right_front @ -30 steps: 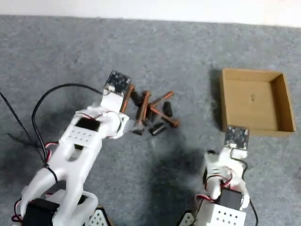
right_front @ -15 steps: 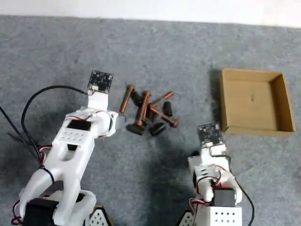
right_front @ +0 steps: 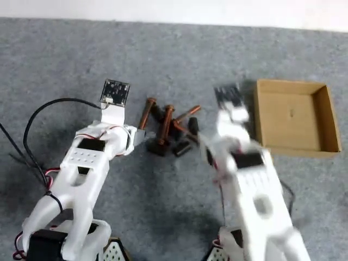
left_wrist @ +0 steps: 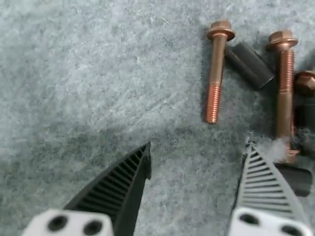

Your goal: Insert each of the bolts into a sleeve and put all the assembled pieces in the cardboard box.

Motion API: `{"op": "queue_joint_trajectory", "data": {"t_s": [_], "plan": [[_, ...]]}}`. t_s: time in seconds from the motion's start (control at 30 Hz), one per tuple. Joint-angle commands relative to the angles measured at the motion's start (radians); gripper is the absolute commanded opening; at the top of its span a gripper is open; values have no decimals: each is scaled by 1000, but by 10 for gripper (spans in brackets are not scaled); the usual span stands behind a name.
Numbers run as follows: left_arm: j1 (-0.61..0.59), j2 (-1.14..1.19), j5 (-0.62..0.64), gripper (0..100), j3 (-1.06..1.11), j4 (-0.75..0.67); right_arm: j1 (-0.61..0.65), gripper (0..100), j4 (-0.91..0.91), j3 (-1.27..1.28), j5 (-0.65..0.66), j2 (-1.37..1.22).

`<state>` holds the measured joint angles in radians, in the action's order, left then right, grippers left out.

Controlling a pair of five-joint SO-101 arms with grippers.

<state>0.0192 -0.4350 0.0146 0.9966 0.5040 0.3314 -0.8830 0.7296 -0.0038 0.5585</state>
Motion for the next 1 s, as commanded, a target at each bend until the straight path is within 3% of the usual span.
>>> {"op": "queue_joint_trajectory", "data": {"t_s": [0.0,0.2,0.37,0.67,0.83,0.97], "plan": [[-13,-4,8,274,-7,-20,61,202,31,-320,-57,-414],[-8,-4,8,274,-10,-20,65,202,33,-601,-71,-846],[-7,-4,8,274,-7,-38,1,202,33,-727,-72,-1030],[-7,-4,8,274,-7,-37,-16,202,22,-745,-74,-1078],[-8,-4,6,274,-7,-37,-16,201,-180,-753,-170,-1076],[-8,-4,6,274,-7,-37,-15,201,-217,-757,-201,-1078]]}}
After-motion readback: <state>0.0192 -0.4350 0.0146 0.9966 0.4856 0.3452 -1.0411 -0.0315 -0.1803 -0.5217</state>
